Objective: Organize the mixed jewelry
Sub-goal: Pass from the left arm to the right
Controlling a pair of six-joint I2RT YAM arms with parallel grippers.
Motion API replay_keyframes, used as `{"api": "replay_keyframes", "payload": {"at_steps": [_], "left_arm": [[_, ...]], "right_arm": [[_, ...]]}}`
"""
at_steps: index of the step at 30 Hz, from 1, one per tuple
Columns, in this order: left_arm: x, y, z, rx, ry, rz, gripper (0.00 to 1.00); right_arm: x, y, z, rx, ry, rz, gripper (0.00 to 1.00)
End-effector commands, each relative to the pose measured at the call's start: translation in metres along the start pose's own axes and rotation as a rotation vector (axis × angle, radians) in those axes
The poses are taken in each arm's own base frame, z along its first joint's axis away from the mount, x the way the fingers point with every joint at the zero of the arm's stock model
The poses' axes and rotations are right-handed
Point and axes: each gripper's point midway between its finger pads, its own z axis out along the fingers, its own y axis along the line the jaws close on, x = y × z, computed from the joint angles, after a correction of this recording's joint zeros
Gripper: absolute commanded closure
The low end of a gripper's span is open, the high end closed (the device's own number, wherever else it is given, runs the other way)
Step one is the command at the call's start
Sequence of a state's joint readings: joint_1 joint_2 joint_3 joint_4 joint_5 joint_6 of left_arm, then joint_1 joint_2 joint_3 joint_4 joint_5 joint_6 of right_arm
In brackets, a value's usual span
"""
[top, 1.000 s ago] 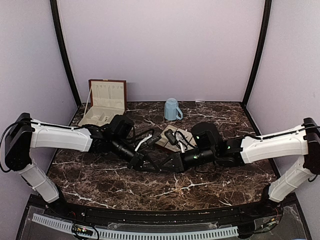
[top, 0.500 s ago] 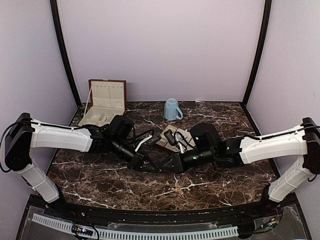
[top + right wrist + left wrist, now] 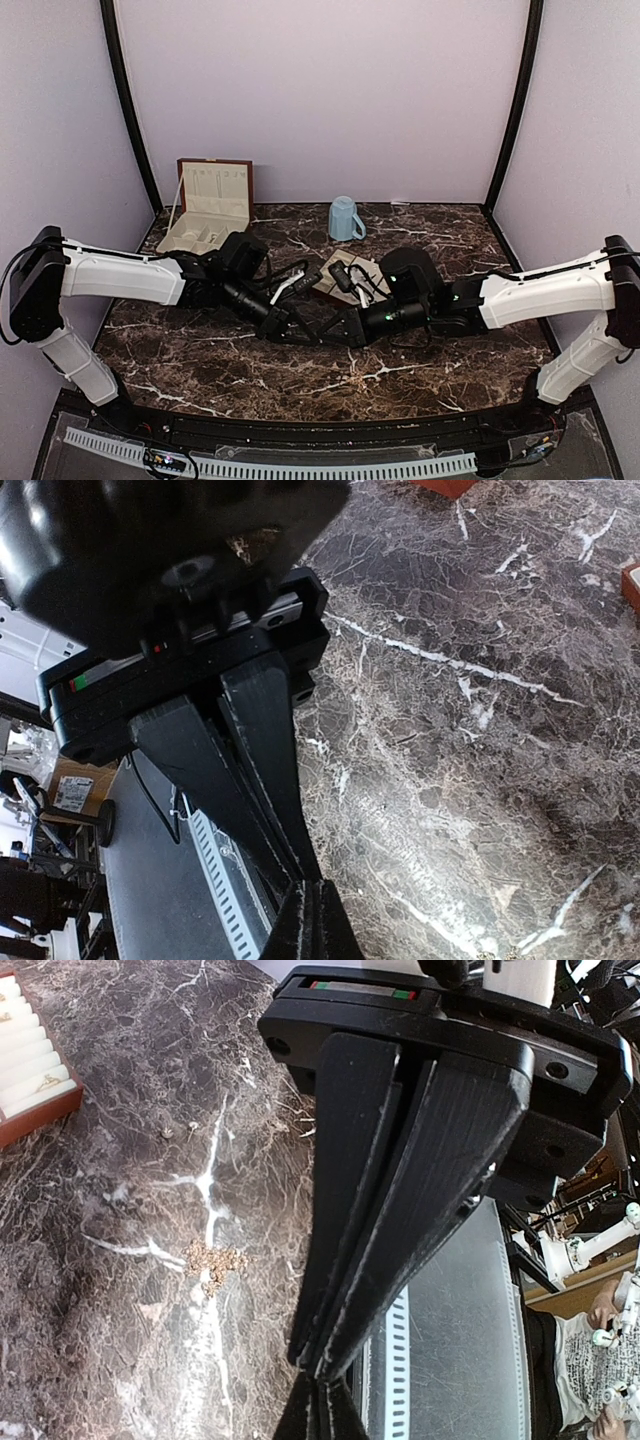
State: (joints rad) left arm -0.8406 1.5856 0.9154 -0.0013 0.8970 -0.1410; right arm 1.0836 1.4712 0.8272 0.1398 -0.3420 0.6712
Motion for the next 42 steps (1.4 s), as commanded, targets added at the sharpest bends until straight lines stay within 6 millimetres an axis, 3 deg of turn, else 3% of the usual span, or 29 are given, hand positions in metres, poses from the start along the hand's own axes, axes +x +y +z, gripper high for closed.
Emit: {"api": "replay_keyframes", "payload": {"at_steps": [1, 9, 22, 42], "left_arm": [[-0.007, -0.004, -0.005, -0.001, -0.032, 0.028, 1.0], [-0.007, -0.001, -0.004, -0.002, -0.03, 0.014, 1.0], [-0.006, -0.002, -0.004, 0.01, -0.03, 0.011, 1.0], [-0.007, -0.001, -0.004, 0.001, -0.038, 0.008, 1.0]], "right_arm": [[0.0, 0.005, -0.006, -0.001, -0.017, -0.017, 1.0], [-0.004, 0.006, -0.013, 0.008, -0.044, -0.02, 0.94], [-0.007, 0.007, -0.006, 0.004, -0.039, -0.036, 0.88], [-0.008, 0.011, 0.002, -0.027, -0.024, -0.031, 0.94]]}}
